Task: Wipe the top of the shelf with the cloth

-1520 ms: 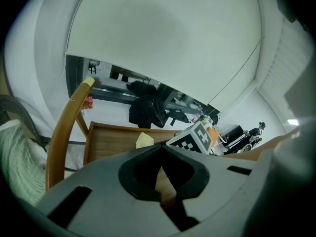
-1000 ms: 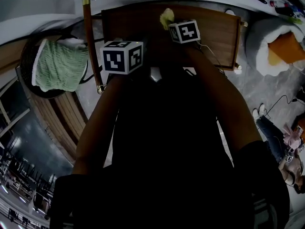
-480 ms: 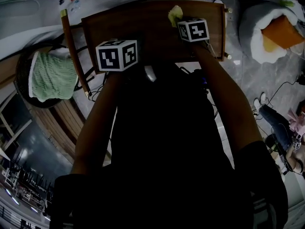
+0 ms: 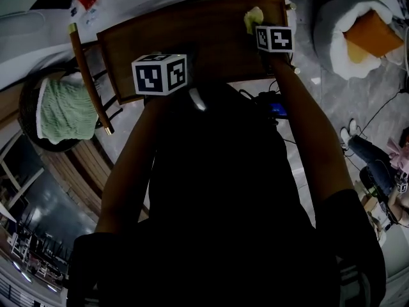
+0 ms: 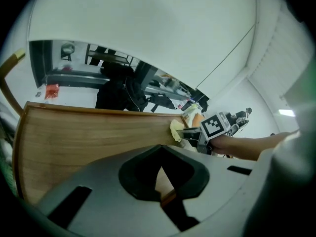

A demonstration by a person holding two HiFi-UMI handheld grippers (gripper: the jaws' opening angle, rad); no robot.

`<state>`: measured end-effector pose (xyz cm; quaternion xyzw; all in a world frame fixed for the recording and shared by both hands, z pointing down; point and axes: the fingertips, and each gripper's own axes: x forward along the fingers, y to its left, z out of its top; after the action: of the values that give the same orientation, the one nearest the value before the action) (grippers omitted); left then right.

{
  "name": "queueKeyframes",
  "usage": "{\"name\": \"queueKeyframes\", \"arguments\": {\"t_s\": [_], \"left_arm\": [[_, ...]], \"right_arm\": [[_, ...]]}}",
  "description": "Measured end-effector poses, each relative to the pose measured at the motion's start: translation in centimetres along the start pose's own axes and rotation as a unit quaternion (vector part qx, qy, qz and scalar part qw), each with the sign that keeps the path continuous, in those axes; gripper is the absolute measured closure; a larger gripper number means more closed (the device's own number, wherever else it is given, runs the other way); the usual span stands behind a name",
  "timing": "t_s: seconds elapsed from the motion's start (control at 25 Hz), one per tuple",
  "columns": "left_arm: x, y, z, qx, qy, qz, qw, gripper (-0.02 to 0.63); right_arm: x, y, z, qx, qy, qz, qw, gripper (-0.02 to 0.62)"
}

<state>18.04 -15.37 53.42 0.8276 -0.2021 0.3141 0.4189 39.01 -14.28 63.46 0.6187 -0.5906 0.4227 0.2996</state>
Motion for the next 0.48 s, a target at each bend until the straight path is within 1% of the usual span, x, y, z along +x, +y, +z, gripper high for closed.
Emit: {"name": "queueKeyframes", "arguments": {"t_s": [0.28,0.48], "left_arm": [[0.0,-0.7,-0.5,-0.002,-0.002,-0.005,1.0,0.595],[-0.8,-0.6,-0.5,-0.007,-0.011,-0.012,0.9998,0.595]], "right_arm": [[-1.7,-5.4,-0.8,0.028,0.009,-0.069,0.997,0.549],[-2.6,-7.5,-1.4,0.05,0.024,-0.122,0.991,0.549]]}}
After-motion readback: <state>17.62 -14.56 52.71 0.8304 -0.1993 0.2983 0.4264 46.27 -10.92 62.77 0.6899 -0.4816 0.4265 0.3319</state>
